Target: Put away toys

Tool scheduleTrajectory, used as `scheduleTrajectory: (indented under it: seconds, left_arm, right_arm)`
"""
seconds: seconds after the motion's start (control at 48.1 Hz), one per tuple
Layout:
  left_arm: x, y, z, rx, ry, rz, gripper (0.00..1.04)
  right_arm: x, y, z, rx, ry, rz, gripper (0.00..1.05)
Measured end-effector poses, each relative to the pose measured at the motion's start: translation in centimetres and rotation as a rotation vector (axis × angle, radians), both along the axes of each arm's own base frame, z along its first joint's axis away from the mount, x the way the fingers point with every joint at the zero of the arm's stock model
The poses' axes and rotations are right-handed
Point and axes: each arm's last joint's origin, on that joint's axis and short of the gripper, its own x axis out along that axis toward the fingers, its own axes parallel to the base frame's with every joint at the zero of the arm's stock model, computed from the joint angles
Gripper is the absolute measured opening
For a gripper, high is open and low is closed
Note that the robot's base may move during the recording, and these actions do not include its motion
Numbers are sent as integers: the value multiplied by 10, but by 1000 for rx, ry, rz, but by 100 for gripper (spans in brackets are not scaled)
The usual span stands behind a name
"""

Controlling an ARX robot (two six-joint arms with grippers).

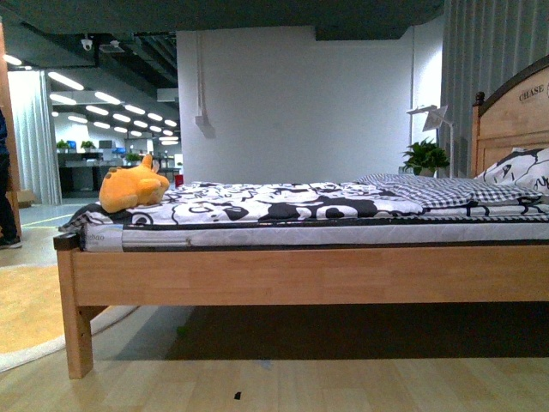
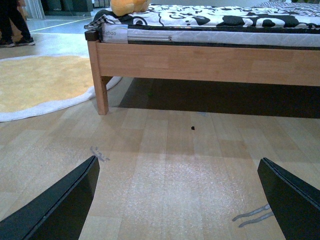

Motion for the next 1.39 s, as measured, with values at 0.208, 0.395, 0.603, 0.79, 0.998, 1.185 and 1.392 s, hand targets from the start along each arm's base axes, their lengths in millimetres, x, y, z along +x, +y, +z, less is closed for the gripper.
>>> scheduleTrajectory:
  seconds: [0.208,0.395,0.603,0.79,0.998,1.185,1.392]
  left_arm:
    - [0,0,0,0,0,0,98]
    - [0,0,0,0,0,0,98]
    - [0,0,0,0,0,0,98]
    - [0,0,0,0,0,0,98]
    - [0,0,0,0,0,0,98]
    - [0,0,0,0,0,0,98]
    - [0,0,0,0,0,0,98]
  right_arm:
    - [0,0,0,0,0,0,98]
    - [0,0,0,0,0,0,98]
    - [0,0,0,0,0,0,98]
    - [0,0,0,0,0,1,98]
    - [0,0,0,0,0,0,98]
    - [0,0,0,0,0,1,98]
    - [0,0,0,0,0,0,98]
